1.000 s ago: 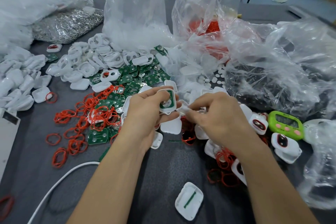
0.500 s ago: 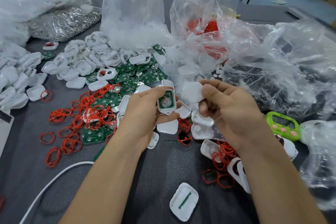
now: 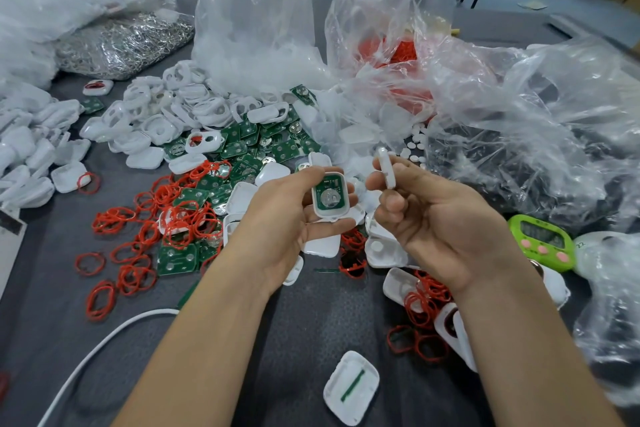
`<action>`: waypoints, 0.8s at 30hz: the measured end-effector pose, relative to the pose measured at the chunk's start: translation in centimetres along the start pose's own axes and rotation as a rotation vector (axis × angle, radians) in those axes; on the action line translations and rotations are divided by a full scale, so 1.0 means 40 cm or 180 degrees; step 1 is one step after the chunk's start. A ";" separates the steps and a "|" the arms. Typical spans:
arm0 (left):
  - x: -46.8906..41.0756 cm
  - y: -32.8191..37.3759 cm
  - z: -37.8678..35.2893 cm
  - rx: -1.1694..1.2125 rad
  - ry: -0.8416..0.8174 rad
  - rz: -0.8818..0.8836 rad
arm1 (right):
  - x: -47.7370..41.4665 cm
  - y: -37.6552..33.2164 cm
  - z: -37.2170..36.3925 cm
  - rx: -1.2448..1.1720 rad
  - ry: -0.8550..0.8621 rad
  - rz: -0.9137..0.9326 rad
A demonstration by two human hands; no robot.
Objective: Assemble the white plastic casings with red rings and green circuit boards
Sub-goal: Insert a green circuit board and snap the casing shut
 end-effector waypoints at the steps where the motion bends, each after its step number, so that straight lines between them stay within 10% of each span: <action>1: 0.000 -0.001 0.000 -0.0007 -0.0006 0.0005 | 0.000 0.000 -0.001 0.0024 0.0013 0.0005; 24: -0.001 0.001 0.002 -0.0021 0.0036 -0.0015 | 0.008 -0.024 0.005 0.1181 0.0493 0.0454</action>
Point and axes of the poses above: each hand's wrist, its own x-axis away from the middle knuckle, its own z-axis out of the back of the hand, y = z × x, the point moved 2 cm from there along -x, towards the middle knuckle, and after that the axes turned 6 degrees about -x, right-handed, at the moved point
